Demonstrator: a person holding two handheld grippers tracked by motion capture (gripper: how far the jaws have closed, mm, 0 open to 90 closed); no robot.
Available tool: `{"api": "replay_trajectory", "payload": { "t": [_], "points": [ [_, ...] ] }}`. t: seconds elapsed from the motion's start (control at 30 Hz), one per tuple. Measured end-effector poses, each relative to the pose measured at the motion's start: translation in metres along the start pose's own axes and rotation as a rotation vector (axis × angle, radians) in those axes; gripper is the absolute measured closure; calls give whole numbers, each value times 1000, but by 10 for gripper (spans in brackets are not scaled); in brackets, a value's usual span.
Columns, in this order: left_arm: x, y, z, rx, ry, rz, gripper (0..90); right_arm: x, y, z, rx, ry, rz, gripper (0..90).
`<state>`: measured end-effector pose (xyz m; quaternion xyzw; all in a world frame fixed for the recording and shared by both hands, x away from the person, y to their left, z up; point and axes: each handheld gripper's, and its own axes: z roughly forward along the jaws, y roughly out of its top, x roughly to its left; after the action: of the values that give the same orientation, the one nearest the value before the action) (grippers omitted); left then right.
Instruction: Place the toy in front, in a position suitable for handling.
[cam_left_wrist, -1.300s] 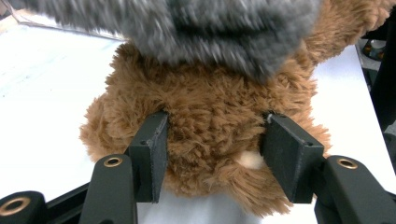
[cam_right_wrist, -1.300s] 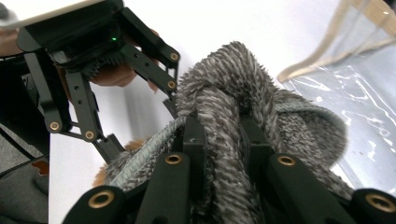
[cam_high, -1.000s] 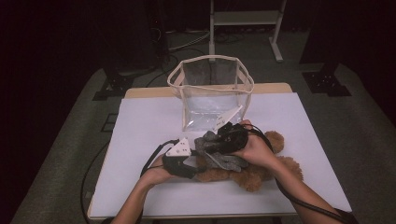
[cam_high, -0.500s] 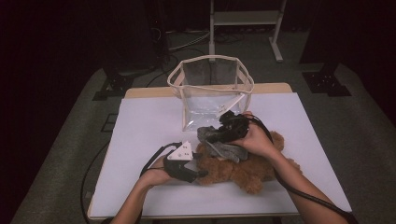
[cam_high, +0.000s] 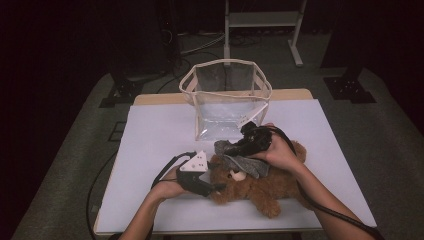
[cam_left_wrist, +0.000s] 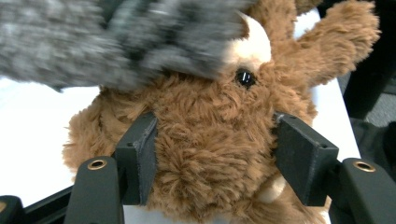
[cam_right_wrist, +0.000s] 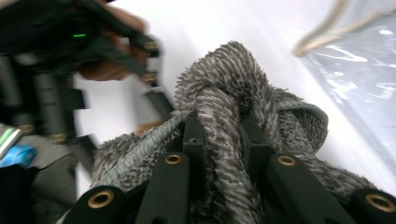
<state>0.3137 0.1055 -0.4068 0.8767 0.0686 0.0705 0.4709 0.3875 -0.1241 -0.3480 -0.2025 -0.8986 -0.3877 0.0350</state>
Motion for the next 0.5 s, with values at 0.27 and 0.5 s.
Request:
{"api": "replay_trajectory", "payload": {
  "t": [0.27,0.5],
  "points": [
    [-1,3,-1,-6,10,9,346,-1,-5,10,17,0,17,758],
    [-3,2,0,27,3,31,346,-2,-25,-14,-20,-6,33,758]
  ]
}}
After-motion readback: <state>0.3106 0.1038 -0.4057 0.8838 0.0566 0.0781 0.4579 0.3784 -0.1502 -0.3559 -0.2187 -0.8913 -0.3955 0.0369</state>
